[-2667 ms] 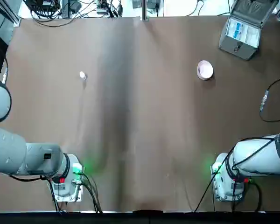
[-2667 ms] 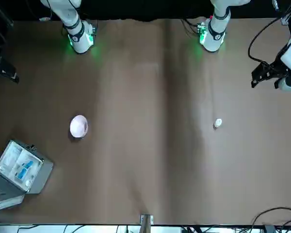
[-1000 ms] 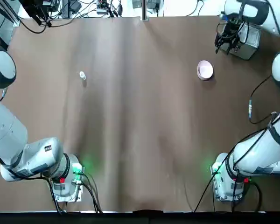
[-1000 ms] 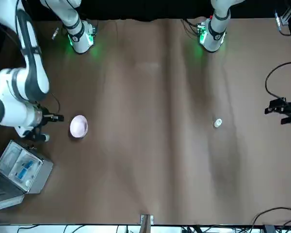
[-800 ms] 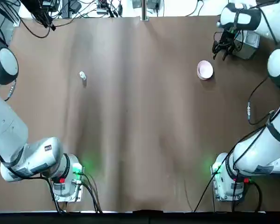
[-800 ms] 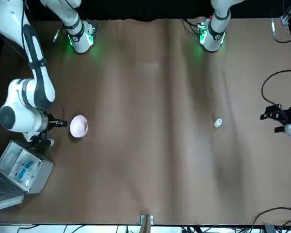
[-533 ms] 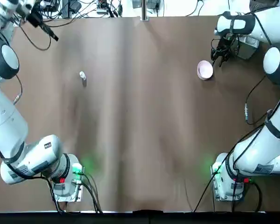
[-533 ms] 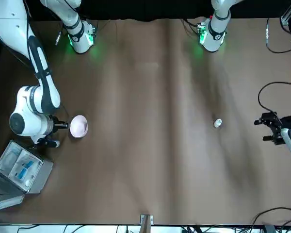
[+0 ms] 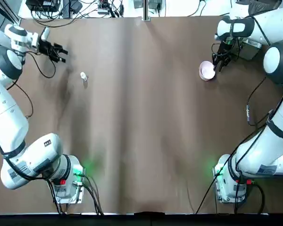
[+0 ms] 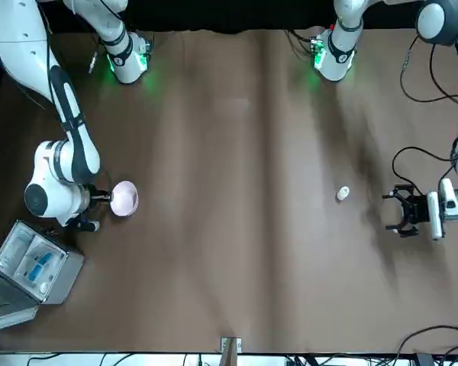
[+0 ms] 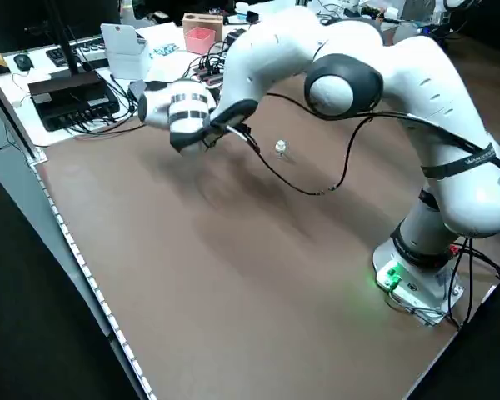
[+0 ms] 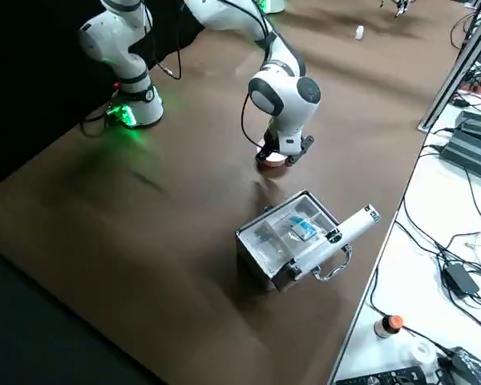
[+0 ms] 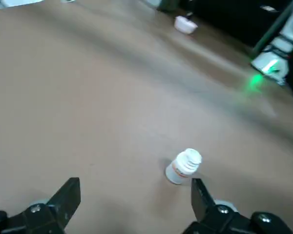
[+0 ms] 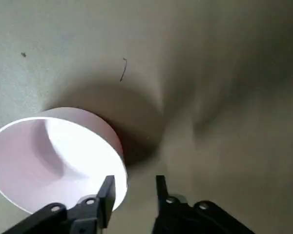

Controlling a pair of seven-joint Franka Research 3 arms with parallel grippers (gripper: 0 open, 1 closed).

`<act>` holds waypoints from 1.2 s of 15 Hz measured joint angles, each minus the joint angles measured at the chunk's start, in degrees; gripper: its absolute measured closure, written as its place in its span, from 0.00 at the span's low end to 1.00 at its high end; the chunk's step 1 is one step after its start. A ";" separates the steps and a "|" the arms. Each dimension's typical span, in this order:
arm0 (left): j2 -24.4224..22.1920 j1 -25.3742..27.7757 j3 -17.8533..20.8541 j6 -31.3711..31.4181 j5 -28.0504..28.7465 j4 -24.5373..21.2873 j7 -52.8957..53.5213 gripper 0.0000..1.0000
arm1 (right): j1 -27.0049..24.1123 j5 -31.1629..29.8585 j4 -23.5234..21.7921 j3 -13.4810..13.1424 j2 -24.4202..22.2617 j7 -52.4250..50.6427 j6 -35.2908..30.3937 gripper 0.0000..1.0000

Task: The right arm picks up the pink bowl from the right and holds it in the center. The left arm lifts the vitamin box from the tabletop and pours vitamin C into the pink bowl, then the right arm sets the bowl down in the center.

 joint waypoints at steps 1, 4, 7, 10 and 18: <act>1.23 0.13 -0.03 -1.06 -0.38 0.01 2.26 0.00 | 0.01 0.01 0.00 0.01 0.15 0.01 0.00 0.60; 3.70 0.19 -0.37 -2.08 -1.24 0.02 10.09 0.00 | 0.07 0.02 0.00 0.04 0.75 0.04 0.00 0.65; 5.68 -0.07 -0.67 -6.91 -0.99 -0.13 23.12 0.00 | 0.41 0.65 0.00 0.07 1.45 0.06 0.02 0.71; 7.53 -0.50 -1.07 -7.59 -0.92 -1.24 27.38 0.00 | 0.94 1.26 0.00 0.10 1.47 0.07 0.02 0.74; 9.06 -3.05 -1.55 -7.78 -0.70 -2.41 36.22 0.00 | 0.97 1.32 0.00 0.08 2.22 0.12 0.03 0.87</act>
